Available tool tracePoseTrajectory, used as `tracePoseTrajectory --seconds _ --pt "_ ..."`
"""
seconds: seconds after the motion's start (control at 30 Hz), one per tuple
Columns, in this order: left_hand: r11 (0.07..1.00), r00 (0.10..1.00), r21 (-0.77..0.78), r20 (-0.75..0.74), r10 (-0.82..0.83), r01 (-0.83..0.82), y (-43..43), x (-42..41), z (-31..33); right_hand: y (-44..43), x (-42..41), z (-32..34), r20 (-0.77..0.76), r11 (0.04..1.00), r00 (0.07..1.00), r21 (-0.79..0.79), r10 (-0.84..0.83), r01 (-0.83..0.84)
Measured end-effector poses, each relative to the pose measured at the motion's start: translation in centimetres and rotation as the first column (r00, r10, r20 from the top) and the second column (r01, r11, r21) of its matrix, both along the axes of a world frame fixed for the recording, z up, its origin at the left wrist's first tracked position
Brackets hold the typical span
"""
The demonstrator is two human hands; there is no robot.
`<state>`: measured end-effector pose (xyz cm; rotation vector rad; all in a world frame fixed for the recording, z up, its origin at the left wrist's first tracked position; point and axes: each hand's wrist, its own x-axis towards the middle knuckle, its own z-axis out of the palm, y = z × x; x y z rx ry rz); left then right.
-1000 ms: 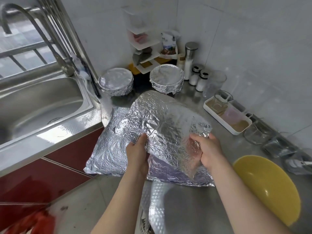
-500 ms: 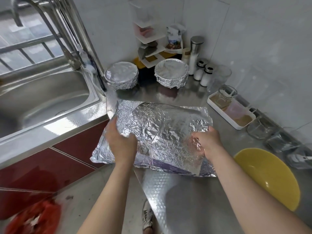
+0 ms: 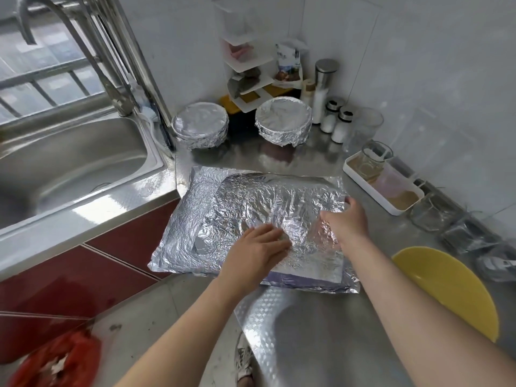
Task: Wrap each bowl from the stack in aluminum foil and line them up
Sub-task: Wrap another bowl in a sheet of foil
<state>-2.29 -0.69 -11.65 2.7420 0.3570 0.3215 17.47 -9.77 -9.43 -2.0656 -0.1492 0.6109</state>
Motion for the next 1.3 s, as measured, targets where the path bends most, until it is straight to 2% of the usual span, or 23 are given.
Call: tracePoseTrajectory --seconds 0.23,0.3,0.37,0.4,0.43,0.5,0.57,0.7,0.8,0.97,1.3 --pt "1.0 0.999 0.023 0.038 0.009 -0.01 0.3 -0.5 -0.9 0.2 -0.1 0.0 0.111 0.996 0.994 -0.089 -0.009 0.019" --pt "0.997 0.998 0.068 0.057 0.032 -0.036 0.3 -0.6 -1.0 -0.1 -0.6 0.4 0.296 0.977 0.953 -0.212 0.065 0.0" --pt "0.991 0.995 0.106 0.072 0.07 -0.078 0.2 -0.6 -0.9 -0.5 -1.6 0.8 0.561 0.974 0.805 -0.209 0.191 -0.086" --pt "0.99 0.993 0.108 0.072 0.089 -0.096 0.2 -0.6 -1.0 -0.7 -2.3 1.0 0.624 0.961 0.732 -0.178 0.275 -0.21" --pt "0.989 0.992 0.106 0.074 0.1 -0.107 0.2 -0.6 -1.0 -0.9 -3.3 1.1 0.634 0.915 0.671 -0.169 0.386 -0.367" --pt "0.989 0.99 0.097 0.086 0.108 -0.116 0.2 -0.6 -1.0 -1.6 -5.2 0.9 0.634 0.751 0.49 -0.232 0.599 -0.618" --pt "0.991 0.989 0.076 0.105 0.105 -0.114 0.1 -0.7 -0.9 -2.3 -6.4 -0.2 0.691 0.656 0.317 -0.299 0.65 -0.693" --pt "0.992 0.988 0.064 0.118 0.1 -0.108 0.2 -1.1 -0.6 -3.2 -6.7 -2.2 0.746 0.623 0.171 -0.382 0.644 -0.682" --pt "0.993 0.987 0.061 0.126 0.097 -0.105 0.4 -1.5 -0.6 -3.4 -6.5 -3.0 0.756 0.616 0.125 -0.413 0.643 -0.671" --pt "0.994 0.99 0.054 0.112 0.09 -0.096 0.4 -1.7 -0.5 -3.5 -6.3 -3.1 0.777 0.62 0.097 -0.413 0.622 -0.667" --pt "0.976 0.995 0.218 0.102 0.002 -0.024 0.6 -1.2 -0.7 -2.9 -5.7 -4.0 0.813 0.616 -0.037 -0.469 0.581 -0.633"
